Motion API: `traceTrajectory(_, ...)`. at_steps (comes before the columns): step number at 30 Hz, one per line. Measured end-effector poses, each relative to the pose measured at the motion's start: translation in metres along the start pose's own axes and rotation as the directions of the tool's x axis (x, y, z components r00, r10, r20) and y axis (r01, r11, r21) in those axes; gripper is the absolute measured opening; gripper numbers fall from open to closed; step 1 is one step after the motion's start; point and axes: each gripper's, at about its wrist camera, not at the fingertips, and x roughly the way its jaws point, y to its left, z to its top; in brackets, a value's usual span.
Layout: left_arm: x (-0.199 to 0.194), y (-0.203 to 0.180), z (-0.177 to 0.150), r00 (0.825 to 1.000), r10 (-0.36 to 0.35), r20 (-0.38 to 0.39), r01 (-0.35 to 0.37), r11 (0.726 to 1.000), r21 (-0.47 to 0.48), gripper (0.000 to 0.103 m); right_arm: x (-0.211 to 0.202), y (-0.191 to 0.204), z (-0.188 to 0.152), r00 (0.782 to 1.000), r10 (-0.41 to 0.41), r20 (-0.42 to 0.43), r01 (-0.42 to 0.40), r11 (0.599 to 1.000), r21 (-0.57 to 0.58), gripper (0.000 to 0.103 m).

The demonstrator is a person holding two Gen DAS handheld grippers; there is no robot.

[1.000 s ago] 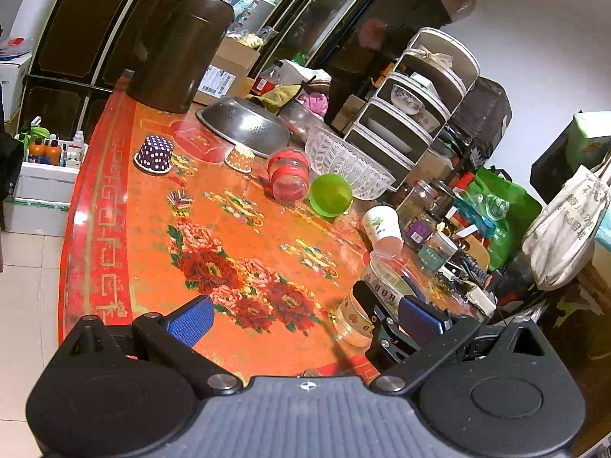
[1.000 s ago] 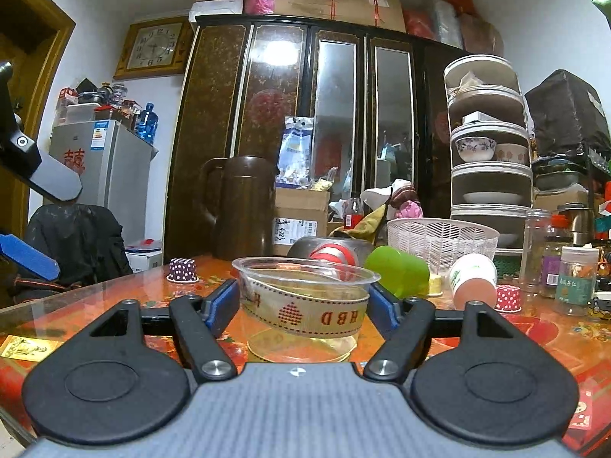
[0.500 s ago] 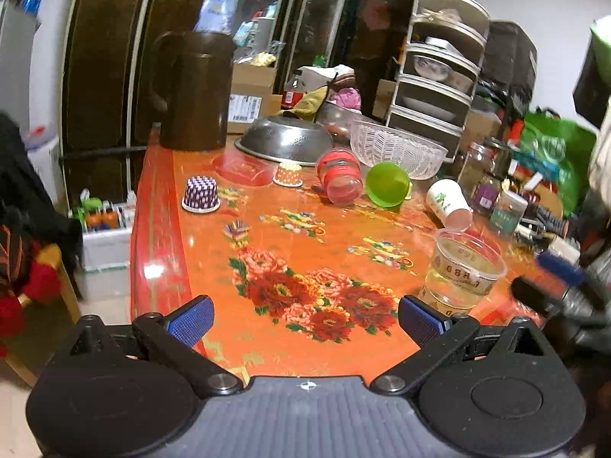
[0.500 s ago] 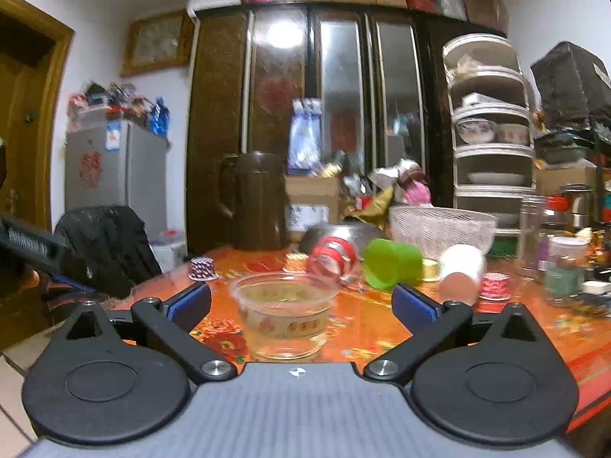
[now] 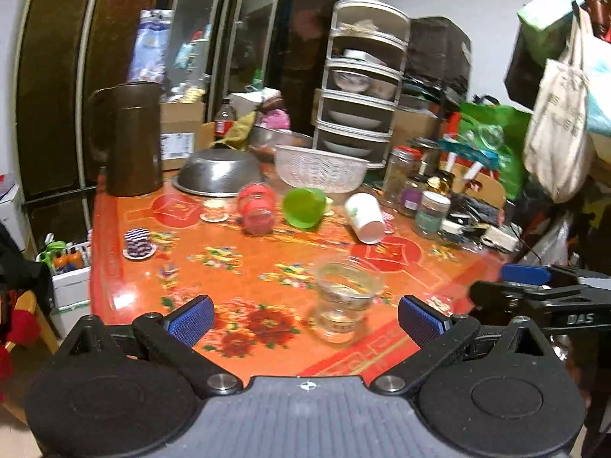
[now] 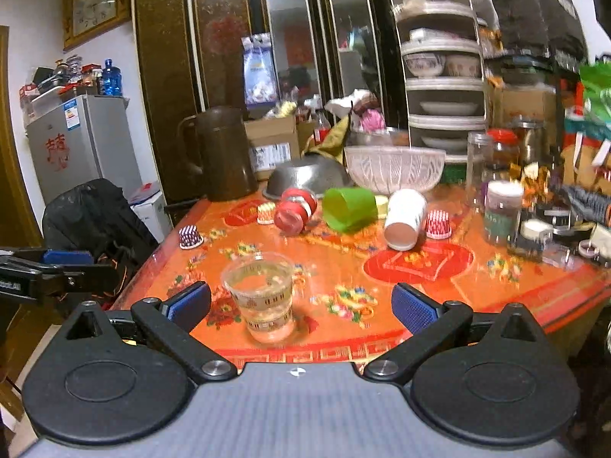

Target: Flip cup upright

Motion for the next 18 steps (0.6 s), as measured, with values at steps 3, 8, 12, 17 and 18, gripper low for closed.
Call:
traceTrajectory(3, 0.012, -0.008, 0.000, 0.999, -0.007, -0.033, 0.007, 1.000, 0.000, 0.103, 0.004, -0.004, 0.000, 1.000, 0.007, -0.012, -0.007, 1.000, 0.021, 0.102)
traceTrajectory(8, 0.015, -0.012, 0.000, 0.999, 0.014, -0.049, -0.013, 1.000, 0.014, 0.103, 0.002, -0.003, 0.000, 1.000, 0.008, -0.011, -0.008, 1.000, 0.014, 0.102)
traceTrajectory(12, 0.013, -0.008, 0.001, 0.999, 0.021, -0.048, -0.021, 1.000, 0.006, 0.103, 0.000, -0.002, -0.002, 1.000, 0.023, -0.006, -0.023, 1.000, 0.018, 0.102)
traceTrajectory(17, 0.012, -0.008, 0.002, 0.998, 0.035, -0.049, -0.035, 0.999, 0.010, 0.103, 0.001, 0.004, -0.003, 0.999, 0.030, -0.017, -0.030, 1.000, -0.002, 0.102)
traceTrajectory(18, 0.012, -0.008, 0.003, 0.998, 0.036, -0.050, -0.036, 0.999, 0.011, 0.103, 0.002, 0.005, -0.003, 0.999, 0.027, -0.018, -0.027, 1.000, -0.006, 0.102)
